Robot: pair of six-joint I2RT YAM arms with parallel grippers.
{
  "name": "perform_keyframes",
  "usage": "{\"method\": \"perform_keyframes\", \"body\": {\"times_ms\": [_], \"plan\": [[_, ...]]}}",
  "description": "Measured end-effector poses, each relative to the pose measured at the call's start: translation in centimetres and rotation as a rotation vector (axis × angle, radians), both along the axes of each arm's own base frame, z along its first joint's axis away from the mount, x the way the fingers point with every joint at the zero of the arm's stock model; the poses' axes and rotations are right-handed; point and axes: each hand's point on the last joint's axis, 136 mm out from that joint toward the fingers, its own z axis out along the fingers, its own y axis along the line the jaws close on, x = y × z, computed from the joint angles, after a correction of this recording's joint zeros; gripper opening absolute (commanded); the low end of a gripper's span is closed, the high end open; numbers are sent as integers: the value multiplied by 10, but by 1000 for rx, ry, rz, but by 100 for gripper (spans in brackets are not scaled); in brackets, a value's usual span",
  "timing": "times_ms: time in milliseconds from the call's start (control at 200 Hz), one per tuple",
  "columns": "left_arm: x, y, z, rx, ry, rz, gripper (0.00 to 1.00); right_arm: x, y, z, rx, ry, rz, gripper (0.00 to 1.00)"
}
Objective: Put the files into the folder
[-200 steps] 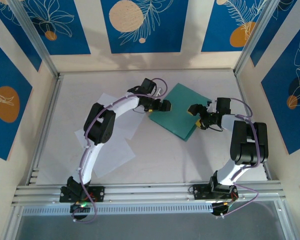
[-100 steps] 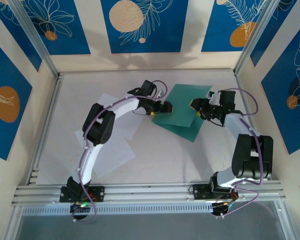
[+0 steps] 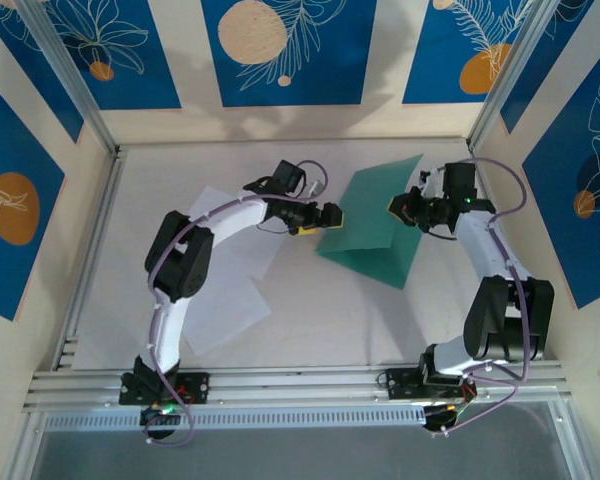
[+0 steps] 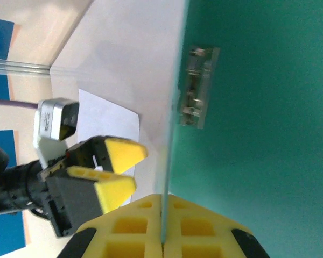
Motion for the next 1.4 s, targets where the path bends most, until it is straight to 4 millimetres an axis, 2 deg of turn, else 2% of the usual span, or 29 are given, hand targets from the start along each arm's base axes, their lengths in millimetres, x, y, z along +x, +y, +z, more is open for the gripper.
{"method": "perform_keyframes", "body": {"times_ms": [115, 190, 285, 360, 535, 750, 1125, 1285, 1400], "plan": [[-5, 11, 38, -13, -71, 5, 100, -1, -9, 29, -94, -31, 11, 2], [-8, 23, 57, -11, -111, 21, 100, -6, -13, 40, -143, -33, 26, 2], [-11, 39, 72, 12, -146, 41, 100, -14, -14, 47, -187, -22, 51, 2], [-10, 53, 77, 39, -166, 62, 100, -23, -4, 50, -225, -7, 104, 2], [-15, 88, 72, 106, -161, 111, 100, -32, 33, 51, -340, 47, 264, 1], [-26, 113, 65, 152, -153, 140, 100, -29, 67, 20, -487, 185, 393, 1], [-33, 147, 65, 170, -149, 197, 100, -21, 110, 33, -645, 179, 474, 1], [-36, 150, 56, 170, -136, 198, 100, -20, 122, 37, -672, 185, 486, 11], [-37, 150, 53, 168, -130, 196, 100, -21, 132, 41, -662, 191, 482, 30]]}}
